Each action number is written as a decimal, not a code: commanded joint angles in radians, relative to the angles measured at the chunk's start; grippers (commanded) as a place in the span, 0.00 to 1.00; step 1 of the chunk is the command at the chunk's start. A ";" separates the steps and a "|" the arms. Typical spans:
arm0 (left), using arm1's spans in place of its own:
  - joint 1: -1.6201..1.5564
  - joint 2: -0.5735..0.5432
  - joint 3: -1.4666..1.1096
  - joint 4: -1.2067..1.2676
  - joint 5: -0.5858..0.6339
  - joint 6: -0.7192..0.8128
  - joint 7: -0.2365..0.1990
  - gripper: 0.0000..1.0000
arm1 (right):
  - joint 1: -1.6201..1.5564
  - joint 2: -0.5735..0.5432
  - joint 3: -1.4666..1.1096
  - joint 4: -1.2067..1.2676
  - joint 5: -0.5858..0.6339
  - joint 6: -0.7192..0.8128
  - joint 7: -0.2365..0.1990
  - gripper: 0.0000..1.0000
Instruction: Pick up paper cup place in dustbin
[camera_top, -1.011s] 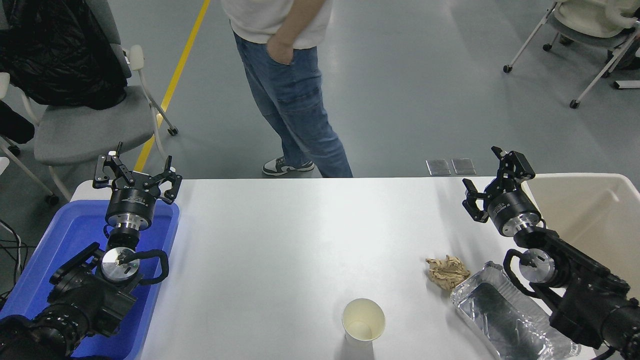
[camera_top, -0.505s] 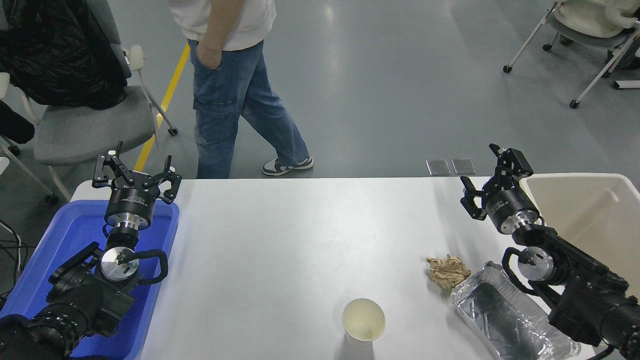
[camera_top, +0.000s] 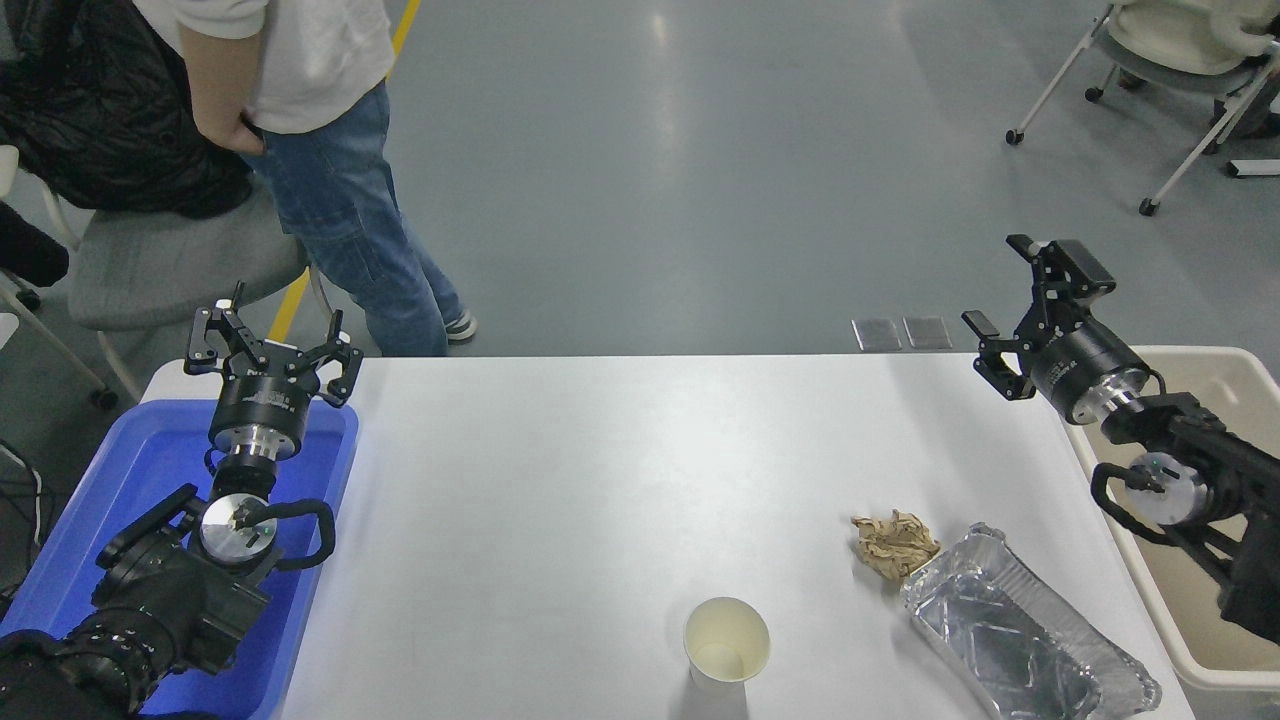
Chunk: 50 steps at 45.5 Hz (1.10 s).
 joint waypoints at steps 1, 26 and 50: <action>0.000 0.000 0.000 0.000 0.000 0.000 0.000 0.99 | 0.135 -0.142 -0.132 0.125 -0.112 0.002 -0.047 1.00; 0.000 0.000 0.000 0.000 0.000 0.000 0.000 0.99 | 0.554 -0.301 -0.649 0.326 -0.347 0.015 -0.100 1.00; 0.000 0.000 0.000 0.000 0.000 0.000 0.000 0.99 | 1.253 -0.186 -1.407 0.515 -0.417 0.120 -0.088 1.00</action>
